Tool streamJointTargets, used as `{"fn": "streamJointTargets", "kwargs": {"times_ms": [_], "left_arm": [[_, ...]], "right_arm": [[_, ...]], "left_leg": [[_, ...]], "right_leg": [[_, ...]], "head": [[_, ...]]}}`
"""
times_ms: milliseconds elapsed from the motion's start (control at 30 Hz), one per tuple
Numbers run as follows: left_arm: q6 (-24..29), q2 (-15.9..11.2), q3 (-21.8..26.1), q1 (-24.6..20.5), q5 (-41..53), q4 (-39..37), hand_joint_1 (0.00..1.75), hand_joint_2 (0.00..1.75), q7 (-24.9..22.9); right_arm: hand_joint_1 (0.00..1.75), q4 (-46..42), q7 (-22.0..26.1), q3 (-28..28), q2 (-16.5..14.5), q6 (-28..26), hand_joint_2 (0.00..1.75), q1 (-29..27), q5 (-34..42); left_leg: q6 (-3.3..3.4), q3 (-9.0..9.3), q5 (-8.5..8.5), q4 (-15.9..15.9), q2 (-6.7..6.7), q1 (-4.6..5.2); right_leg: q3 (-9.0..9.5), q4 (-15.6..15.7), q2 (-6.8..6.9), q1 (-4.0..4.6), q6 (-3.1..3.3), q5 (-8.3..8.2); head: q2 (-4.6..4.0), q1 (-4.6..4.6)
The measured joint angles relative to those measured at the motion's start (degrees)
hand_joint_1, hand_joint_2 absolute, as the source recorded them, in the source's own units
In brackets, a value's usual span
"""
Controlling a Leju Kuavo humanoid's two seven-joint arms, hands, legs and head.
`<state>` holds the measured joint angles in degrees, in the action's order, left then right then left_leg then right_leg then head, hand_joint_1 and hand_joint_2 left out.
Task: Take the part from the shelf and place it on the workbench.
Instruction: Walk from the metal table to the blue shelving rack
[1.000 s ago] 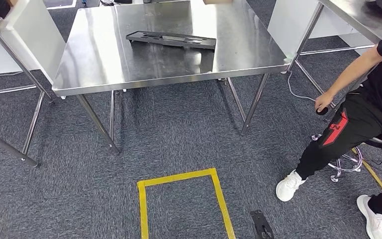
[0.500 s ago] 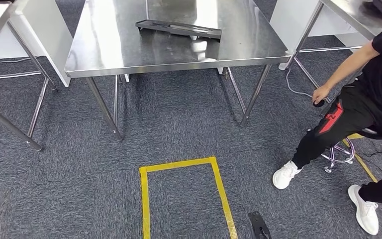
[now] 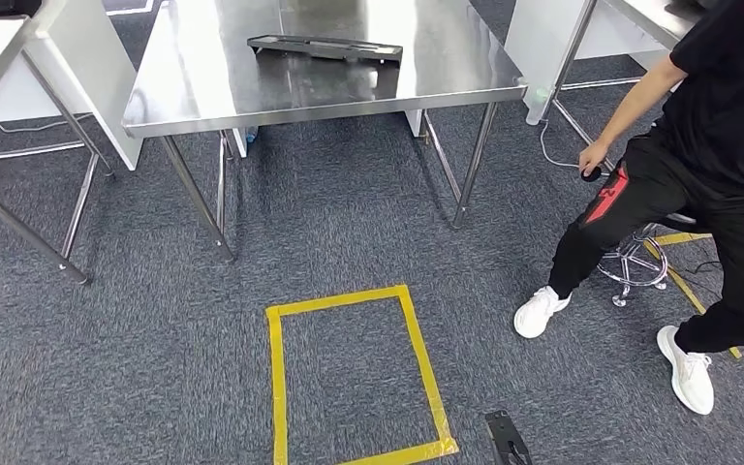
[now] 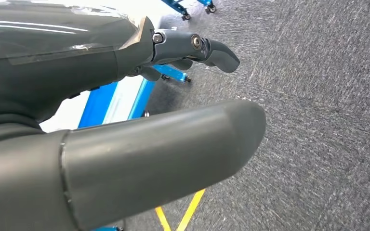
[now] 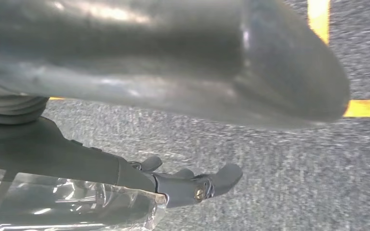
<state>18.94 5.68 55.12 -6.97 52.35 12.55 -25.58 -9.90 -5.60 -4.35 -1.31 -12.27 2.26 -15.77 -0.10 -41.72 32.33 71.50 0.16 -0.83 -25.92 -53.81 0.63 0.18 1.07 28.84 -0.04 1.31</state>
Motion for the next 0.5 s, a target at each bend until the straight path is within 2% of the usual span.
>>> {"fn": "streamJointTargets", "kwargs": {"times_ms": [33,67,100,133,167,200,233,267,333,367,433,500], "left_arm": [[0.0,0.0,0.0,0.0,0.0,0.0,0.0,0.0,0.0],[0.0,0.0,0.0,0.0,0.0,0.0,0.0,0.0,0.0],[0.0,0.0,0.0,0.0,0.0,0.0,0.0,0.0,0.0],[0.0,0.1,0.0,-0.1,0.1,0.0,0.0,0.0,0.0],[-0.1,0.1,0.0,-0.1,0.1,0.0,0.0,0.0,0.0],[-0.1,0.1,0.0,-0.2,0.2,0.0,0.0,0.0,0.0],[0.0,0.1,0.0,-0.2,0.3,0.0,0.0,0.0,0.0],[0.0,0.1,-0.1,-0.3,0.4,0.0,0.0,0.0,0.1],[0.1,0.1,-0.1,-0.3,0.4,0.0,0.0,0.0,0.1],[0.1,0.2,-0.1,-0.2,0.4,0.0,0.0,0.0,0.1],[0.2,0.2,-0.1,-0.2,0.5,0.0,0.0,0.0,0.1],[0.2,0.2,-0.1,-0.1,0.5,0.0,0.0,0.0,0.1]], "right_arm": [[0.0,0.0,0.0,0.0,0.0,0.0,0.0,0.0,-0.2],[0.0,0.0,0.1,0.0,0.0,0.0,0.0,0.0,-0.4],[0.0,0.0,0.1,0.0,0.0,0.0,0.0,0.0,-0.5],[0.0,0.0,0.2,0.0,0.0,0.0,0.0,0.0,-0.6],[0.0,0.0,0.2,0.0,0.0,0.0,0.0,0.0,-0.6],[0.0,0.0,0.3,0.0,0.0,0.0,0.0,0.0,-0.7],[0.0,0.0,0.3,0.0,0.0,0.0,0.0,0.0,-0.8],[0.0,0.0,0.4,0.0,0.0,0.0,0.0,0.1,-0.8],[0.0,0.0,0.4,0.0,0.0,0.0,0.0,0.1,-0.9],[0.0,0.0,0.4,0.0,0.0,0.1,0.0,0.0,-0.9],[0.0,0.1,0.4,0.0,0.0,0.2,0.0,-0.1,-1.0],[0.0,0.1,0.5,0.0,0.1,0.4,0.0,-0.1,-1.2]], "left_leg": [[-0.02,0.3,-0.33,2.5,-0.04,-0.01],[0.04,1.32,-1.86,3.5,-0.04,-0.01],[0.15,3.25,-3.61,2.5,-0.04,-0.01],[0.33,6.2,-4.51,-0.2,-0.03,-0.02],[0.53,9.84,-4.08,-4.5,-0.03,0.05],[0.76,13.12,-2.67,-8.9,-0.02,0.16],[0.97,15.41,-1.15,-12.3,-0.01,0.34],[1.25,16.51,-0.22,-14.5,-0.01,0.56],[2.13,15.98,-0.61,-15.5,0.24,0.63],[2.72,15.52,-1.15,-15.7,0.44,0.56],[3.44,14.54,-2.17,-15.8,1.04,0.47],[3.51,13.4,-3.01,-15.8,1.66,0.56]], "right_leg": [[-1.11,-0.3,0.05,0.12,-0.03,-0.68],[-2.38,-0.8,0.09,0.2,-0.12,-1.31],[-3.7,-1.5,0.09,0.23,-0.26,-1.84],[-4.91,-2.1,0.06,0.22,-0.47,-2.26],[-5.93,-2.8,0.05,0.31,-0.72,-2.58],[-6.61,-3.3,0.07,0.38,-1.02,-2.88],[-7.08,-3.6,0.13,0.44,-1.37,-3.25],[-7.42,-3.8,0.21,0.47,-1.72,-3.68],[-8.16,-4.1,0.23,0.41,-2.42,-4.17],[-8.8,-5.2,0.11,0.34,-2.55,-3.5],[-11.14,-10.5,-0.18,0.04,-2.36,-0.13],[-13.32,-17.6,-0.35,-0.24,-2.38,3.45]], "head": [[0.0,-0.01],[0.0,0.0],[0.0,-0.02],[0.0,-0.03],[0.0,-0.03],[0.0,0.01],[0.0,0.04],[0.0,0.09],[0.0,0.1],[0.0,0.16],[0.0,0.28],[0.0,0.37]]}}
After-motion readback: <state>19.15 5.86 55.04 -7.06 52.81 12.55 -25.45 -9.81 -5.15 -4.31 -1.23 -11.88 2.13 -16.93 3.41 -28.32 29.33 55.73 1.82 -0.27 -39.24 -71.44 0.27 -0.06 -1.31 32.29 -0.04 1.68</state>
